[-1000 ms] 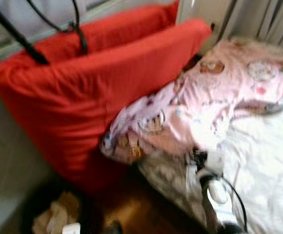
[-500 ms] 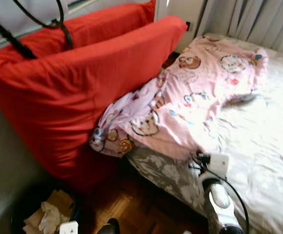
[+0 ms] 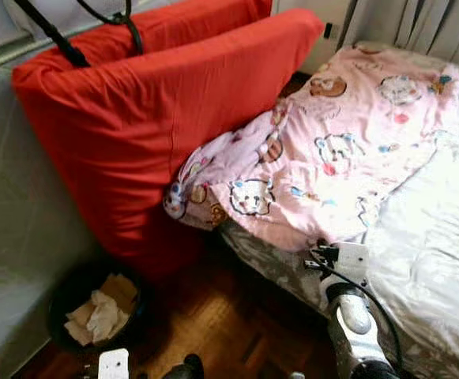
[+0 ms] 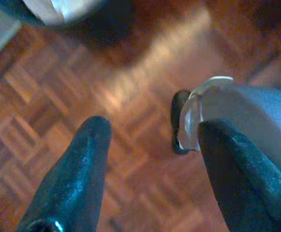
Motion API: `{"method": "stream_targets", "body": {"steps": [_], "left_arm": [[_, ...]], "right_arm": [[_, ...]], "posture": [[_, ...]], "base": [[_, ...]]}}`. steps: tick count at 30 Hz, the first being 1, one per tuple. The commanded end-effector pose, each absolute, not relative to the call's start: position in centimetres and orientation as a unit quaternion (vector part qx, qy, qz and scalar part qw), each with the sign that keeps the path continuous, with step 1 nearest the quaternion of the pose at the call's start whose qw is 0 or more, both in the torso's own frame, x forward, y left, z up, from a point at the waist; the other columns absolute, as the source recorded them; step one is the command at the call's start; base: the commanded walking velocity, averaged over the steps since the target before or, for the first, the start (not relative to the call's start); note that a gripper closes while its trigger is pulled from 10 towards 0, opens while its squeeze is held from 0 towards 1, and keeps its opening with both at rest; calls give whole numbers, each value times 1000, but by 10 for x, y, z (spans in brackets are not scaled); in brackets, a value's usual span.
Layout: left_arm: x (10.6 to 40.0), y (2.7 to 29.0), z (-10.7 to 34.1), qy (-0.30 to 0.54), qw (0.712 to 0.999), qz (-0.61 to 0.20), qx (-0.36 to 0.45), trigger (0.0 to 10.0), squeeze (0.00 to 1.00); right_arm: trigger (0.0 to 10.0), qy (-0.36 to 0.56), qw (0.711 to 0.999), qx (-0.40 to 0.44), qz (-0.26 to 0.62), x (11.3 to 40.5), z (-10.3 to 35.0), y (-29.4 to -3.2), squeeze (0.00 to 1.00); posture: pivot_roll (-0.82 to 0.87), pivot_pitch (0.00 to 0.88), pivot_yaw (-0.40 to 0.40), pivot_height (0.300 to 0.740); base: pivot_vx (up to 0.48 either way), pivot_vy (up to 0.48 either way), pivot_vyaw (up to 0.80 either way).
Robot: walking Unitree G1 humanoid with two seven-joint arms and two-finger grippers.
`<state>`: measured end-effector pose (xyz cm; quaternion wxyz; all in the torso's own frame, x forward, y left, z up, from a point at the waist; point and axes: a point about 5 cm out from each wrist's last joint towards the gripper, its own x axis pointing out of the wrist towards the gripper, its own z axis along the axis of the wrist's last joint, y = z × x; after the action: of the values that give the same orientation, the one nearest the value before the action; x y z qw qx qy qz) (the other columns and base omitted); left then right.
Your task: Clean up the room
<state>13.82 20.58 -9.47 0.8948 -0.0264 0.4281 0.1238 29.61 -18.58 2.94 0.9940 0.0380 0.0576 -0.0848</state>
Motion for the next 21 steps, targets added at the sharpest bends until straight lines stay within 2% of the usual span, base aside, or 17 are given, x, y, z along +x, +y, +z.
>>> {"method": "stream_targets", "body": {"steps": [1, 8, 21], "left_arm": [[138, 214, -94, 431, 893, 126, -10, 10000, 0], [138, 214, -93, 431, 894, 125, -7, 10000, 0], [138, 214, -93, 431, 894, 125, -7, 10000, 0]], "right_arm": [[10000, 44, 993, 40, -97, 297, 33, -187, 0], [10000, 25, 991, 29, -126, 298, 40, -199, 0], [10000, 25, 991, 29, -126, 298, 40, -199, 0]], "posture": [[-28, 171, 2, 740], [-30, 175, 2, 740], [-30, 175, 2, 740]], "base": [[0, 0, 0], [0, 0, 0], [0, 0, 0]]}}
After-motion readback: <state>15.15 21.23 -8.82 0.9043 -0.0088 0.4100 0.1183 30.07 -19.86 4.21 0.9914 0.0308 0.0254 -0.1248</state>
